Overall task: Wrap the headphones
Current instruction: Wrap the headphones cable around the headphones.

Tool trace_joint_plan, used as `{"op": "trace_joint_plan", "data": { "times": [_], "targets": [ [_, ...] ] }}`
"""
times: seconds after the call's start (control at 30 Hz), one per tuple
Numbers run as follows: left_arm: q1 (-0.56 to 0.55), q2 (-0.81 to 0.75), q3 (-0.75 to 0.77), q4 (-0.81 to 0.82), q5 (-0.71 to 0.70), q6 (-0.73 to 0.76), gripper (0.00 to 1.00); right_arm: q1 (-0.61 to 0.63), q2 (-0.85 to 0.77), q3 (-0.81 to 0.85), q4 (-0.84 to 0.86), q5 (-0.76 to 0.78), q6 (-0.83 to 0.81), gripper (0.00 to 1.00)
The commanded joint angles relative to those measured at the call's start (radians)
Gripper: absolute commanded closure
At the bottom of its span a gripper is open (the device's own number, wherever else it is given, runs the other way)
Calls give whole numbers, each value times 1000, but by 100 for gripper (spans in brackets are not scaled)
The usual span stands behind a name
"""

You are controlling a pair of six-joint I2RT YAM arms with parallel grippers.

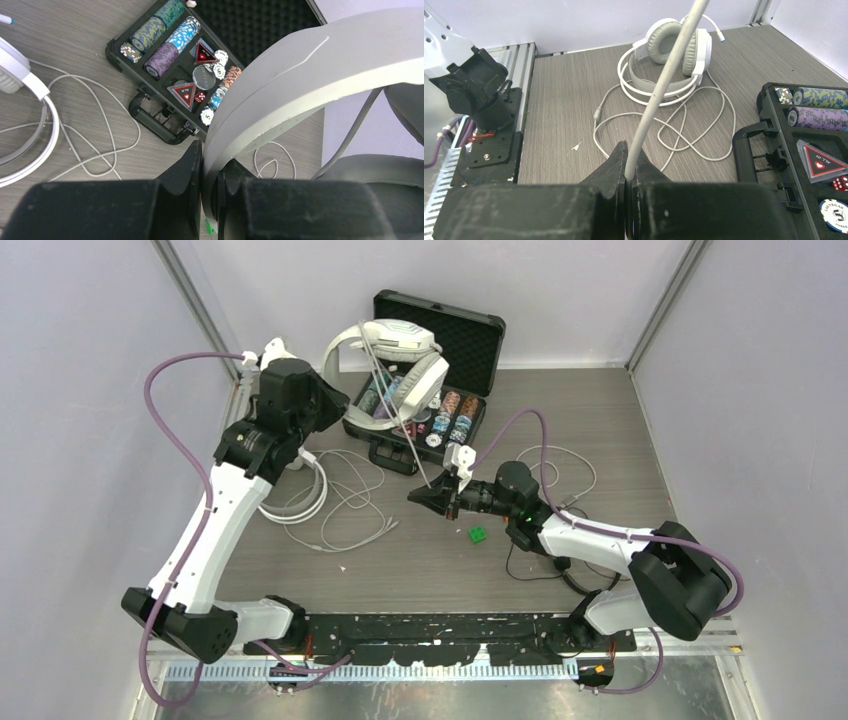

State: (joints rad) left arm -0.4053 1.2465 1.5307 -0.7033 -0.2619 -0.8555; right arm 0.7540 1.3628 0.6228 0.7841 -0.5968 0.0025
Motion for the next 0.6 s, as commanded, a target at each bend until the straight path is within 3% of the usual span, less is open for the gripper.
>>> {"op": "trace_joint_plan", "data": {
  "times": [0.0,0.2,0.57],
  "targets": [
    [15,-6,37,241,-41,-58,100,9,-25,-2,-43,-35,-58,100],
    [17,13,31,249,-98,-39,100,10,-24,3,-40,-43,-69,100],
    [69,20,28,235,-73,-77,100,18,-10,15,-75,-39,-96,99]
  ]
}}
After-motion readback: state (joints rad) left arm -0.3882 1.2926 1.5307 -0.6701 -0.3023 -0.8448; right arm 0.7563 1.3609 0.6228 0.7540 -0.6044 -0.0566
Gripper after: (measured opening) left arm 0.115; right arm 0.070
